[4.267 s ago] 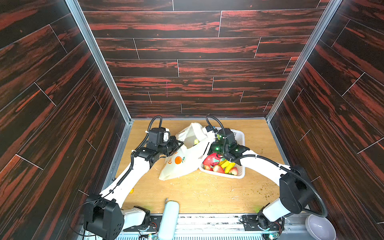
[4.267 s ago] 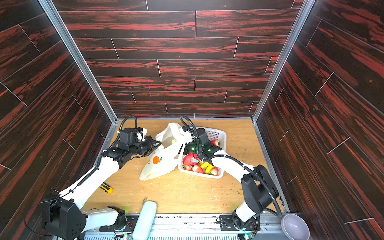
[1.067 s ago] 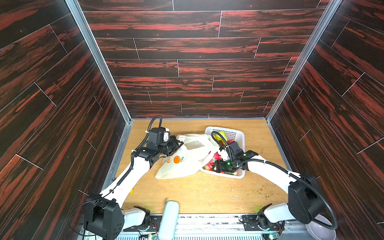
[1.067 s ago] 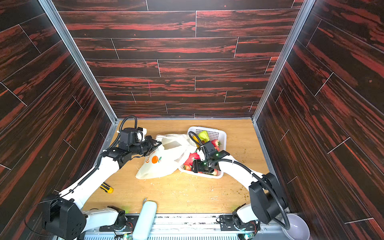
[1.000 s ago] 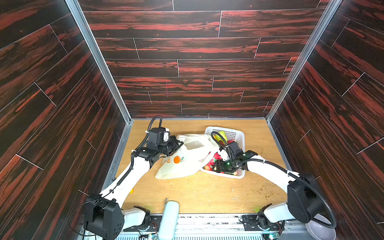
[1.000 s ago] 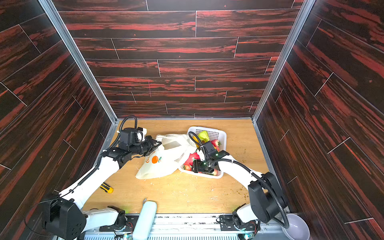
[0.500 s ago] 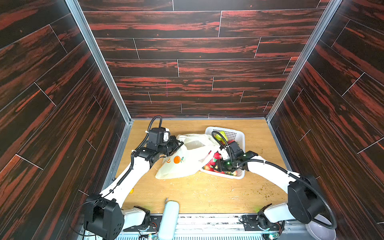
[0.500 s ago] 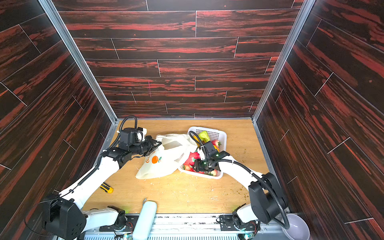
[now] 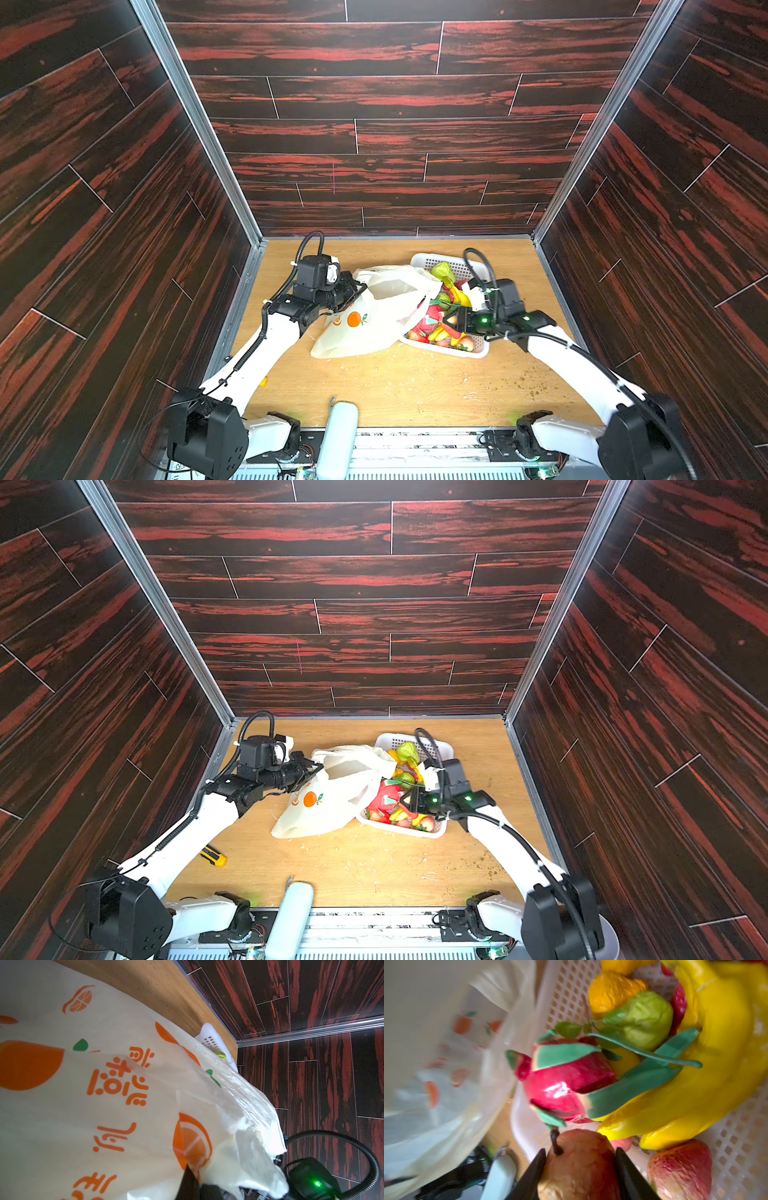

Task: Place the fake fruits into the plastic bag and tie a complex knot
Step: 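Carry the red apple into the bag mouth and release it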

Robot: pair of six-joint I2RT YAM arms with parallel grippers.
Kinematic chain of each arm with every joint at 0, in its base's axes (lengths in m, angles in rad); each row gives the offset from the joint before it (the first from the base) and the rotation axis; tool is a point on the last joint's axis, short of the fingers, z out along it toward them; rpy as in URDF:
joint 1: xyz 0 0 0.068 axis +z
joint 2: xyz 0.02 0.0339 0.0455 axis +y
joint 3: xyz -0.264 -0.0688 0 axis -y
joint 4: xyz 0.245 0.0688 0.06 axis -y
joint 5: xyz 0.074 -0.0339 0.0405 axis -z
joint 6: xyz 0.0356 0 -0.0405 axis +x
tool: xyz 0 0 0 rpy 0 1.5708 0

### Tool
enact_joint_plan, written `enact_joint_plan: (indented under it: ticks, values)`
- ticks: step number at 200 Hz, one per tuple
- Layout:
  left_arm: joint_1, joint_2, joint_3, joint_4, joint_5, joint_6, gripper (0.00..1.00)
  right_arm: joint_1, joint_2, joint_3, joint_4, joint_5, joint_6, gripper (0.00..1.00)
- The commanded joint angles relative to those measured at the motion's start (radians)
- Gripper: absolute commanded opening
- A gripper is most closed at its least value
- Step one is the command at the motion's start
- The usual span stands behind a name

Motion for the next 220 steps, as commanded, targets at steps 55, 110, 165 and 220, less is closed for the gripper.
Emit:
enact_joint_plan:
  ticks: [55, 110, 165, 220]
  values:
    - [0.004, -0.012, -0.004, 0.006, 0.004, 0.006, 0.00, 0.002, -0.071, -0.002, 0.258, -0.251, 0.167, 0.33]
    - [0.004, -0.009, -0.005, 0.016, 0.024, 0.004, 0.00, 0.092, 0.093, 0.125, 0.389, -0.237, 0.187, 0.32]
    - [0.004, -0.008, -0.004, 0.014, 0.033, 0.010, 0.00, 0.167, 0.271, 0.272, 0.444, -0.176, 0.153, 0.33]
    - [0.004, -0.002, -0.002, 0.022, 0.038, 0.007, 0.00, 0.212, 0.424, 0.363, 0.478, -0.163, 0.151, 0.38]
